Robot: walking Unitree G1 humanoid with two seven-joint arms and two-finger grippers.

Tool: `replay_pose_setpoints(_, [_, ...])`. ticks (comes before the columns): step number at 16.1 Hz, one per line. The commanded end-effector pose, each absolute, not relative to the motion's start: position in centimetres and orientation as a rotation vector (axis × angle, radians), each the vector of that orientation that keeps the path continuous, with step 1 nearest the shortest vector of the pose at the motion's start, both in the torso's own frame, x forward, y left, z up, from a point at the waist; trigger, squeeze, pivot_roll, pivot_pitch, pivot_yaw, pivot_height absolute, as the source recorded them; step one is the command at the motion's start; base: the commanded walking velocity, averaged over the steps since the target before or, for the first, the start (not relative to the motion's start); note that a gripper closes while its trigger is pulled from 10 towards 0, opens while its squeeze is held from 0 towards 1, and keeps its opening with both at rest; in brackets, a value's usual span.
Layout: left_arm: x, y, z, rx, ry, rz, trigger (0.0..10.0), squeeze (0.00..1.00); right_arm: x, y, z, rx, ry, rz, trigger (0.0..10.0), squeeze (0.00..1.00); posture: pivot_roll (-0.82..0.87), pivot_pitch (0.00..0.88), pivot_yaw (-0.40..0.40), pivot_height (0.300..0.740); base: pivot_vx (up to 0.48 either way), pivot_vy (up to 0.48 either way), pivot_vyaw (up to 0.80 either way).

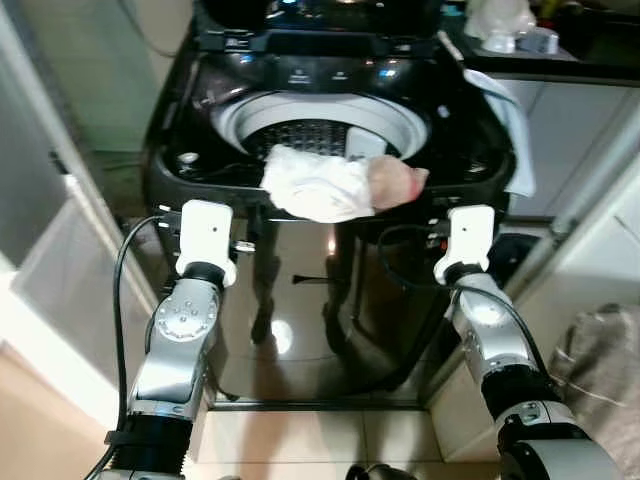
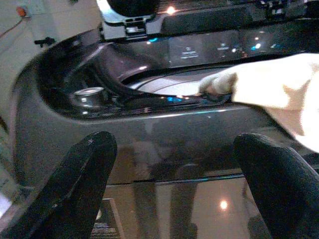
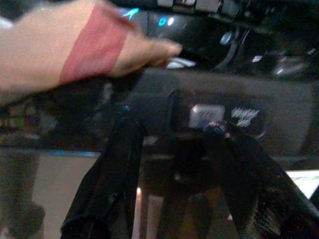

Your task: Clothes washing

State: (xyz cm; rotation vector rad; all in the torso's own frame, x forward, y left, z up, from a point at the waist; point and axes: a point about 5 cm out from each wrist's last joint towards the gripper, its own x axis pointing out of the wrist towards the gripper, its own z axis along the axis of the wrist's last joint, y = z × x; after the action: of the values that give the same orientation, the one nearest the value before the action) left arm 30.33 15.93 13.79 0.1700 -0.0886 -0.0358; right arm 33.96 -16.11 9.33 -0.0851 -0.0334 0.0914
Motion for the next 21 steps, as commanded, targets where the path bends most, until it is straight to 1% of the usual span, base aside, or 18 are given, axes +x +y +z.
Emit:
replay_pose_setpoints(1, [30.5,15.8,13.9,0.166,-0.091,-0.027,10.0,0.00,34.4,-16.3,9.8,-0.085,-0.033,0.084,10.0,0.00,-0.06,0.000,-0.050,0.740,0.000,0.000,0.00])
replay_pose_setpoints(2, [30.6,15.7,14.5,0.163,-0.118,-0.032,10.0,0.00,34.6,-15.3,10.7,-0.065,-0.074,0.139,10.0,0.00,-0.05,0.000,-0.065,0.740,0.000,0.000,0.00])
replay_pose_setpoints(3, [30.9,15.8,15.7,0.160,-0.160,-0.019,10.0,0.00,35.8,-12.8,12.4,-0.035,-0.108,0.220,10.0,0.00,-0.02,0.000,-0.085,0.740,0.000,0.000,0.00])
replay_pose_setpoints(4, [31.1,15.9,16.7,0.170,-0.187,-0.019,10.0,0.00,36.6,-11.4,13.3,-0.013,-0.105,0.262,10.0,0.00,0.00,0.000,-0.092,0.740,0.000,0.000,0.00])
replay_pose_setpoints(6, [30.7,16.0,17.7,0.147,-0.199,-0.023,10.0,0.00,37.5,-9.6,13.7,-0.027,-0.056,0.285,10.0,0.00,0.01,0.000,-0.078,0.740,0.000,0.000,0.00])
replay_pose_setpoints(7, [30.1,16.0,18.3,0.150,-0.201,-0.044,10.0,0.00,38.0,-8.6,14.8,-0.036,-0.074,0.290,10.0,0.00,0.01,0.028,-0.064,0.740,0.000,0.000,0.00])
replay_pose_setpoints(8, [29.5,16.2,18.7,0.170,-0.190,-0.062,10.0,0.00,38.5,-7.6,16.4,-0.031,-0.120,0.295,10.0,0.00,0.01,0.099,-0.033,0.740,0.000,0.000,0.00])
replay_pose_setpoints(9, [29.1,16.4,18.9,0.172,-0.180,-0.077,10.0,0.00,38.8,-6.9,17.7,-0.021,-0.161,0.301,10.0,0.00,0.01,0.126,-0.023,0.740,0.000,0.000,0.00])
replay_pose_setpoints(10, [28.8,16.4,19.3,0.205,-0.173,-0.112,10.0,0.00,39.1,-6.0,19.3,-0.028,-0.215,0.284,10.0,0.00,0.02,0.154,0.014,0.740,0.000,0.000,0.00])
replay_pose_setpoints(11, [29.0,16.0,18.9,0.237,-0.168,-0.131,10.0,0.00,38.9,-6.0,19.6,0.002,-0.264,0.260,10.0,0.00,0.02,0.109,0.017,0.740,0.000,0.000,0.00])
replay_pose_setpoints(12, [29.3,15.7,18.9,0.222,-0.171,-0.134,10.0,0.00,38.4,-6.2,19.6,-0.001,-0.313,0.244,10.0,0.00,0.01,0.033,0.002,0.740,0.000,0.000,0.00])
replay_pose_setpoints(13, [29.8,15.4,19.2,0.205,-0.188,-0.134,10.0,0.00,37.3,-6.6,19.3,0.011,-0.382,0.253,10.0,0.00,0.01,0.000,-0.016,0.740,0.000,0.000,0.00])
replay_pose_setpoints(14, [30.5,15.4,19.1,0.198,-0.196,-0.117,10.0,0.00,35.9,-7.0,17.8,-0.004,-0.397,0.291,10.0,0.00,0.00,0.000,-0.033,0.740,0.000,0.000,0.00])
replay_pose_setpoints(15, [31.2,15.4,19.3,0.190,-0.211,-0.112,10.0,0.00,34.0,-7.9,15.8,0.036,-0.382,0.353,10.0,0.00,-0.01,0.000,-0.036,0.740,0.000,0.000,0.00])
replay_pose_setpoints(17, [31.5,15.8,19.5,0.198,-0.222,-0.101,10.0,0.00,31.6,-8.9,14.6,0.012,-0.387,0.417,10.0,0.00,-0.02,0.000,-0.031,0.740,0.000,0.000,0.00])
replay_pose_setpoints(18, [31.3,16.0,19.4,0.202,-0.226,-0.096,10.0,0.00,30.5,-9.8,13.4,-0.011,-0.355,0.415,10.0,0.00,-0.02,0.000,-0.015,0.740,0.000,0.000,0.00])
replay_pose_setpoints(19, [30.7,16.2,19.5,0.213,-0.227,-0.093,10.0,0.00,30.4,-10.0,12.6,-0.020,-0.341,0.385,10.0,0.00,-0.02,0.000,0.002,0.740,0.000,0.000,0.00])
replay_pose_setpoints(21, [29.6,16.9,18.8,0.241,-0.195,-0.091,10.0,0.00,32.2,-8.5,13.4,0.000,-0.358,0.349,10.0,0.00,0.02,0.007,0.022,0.740,0.000,0.000,0.00])
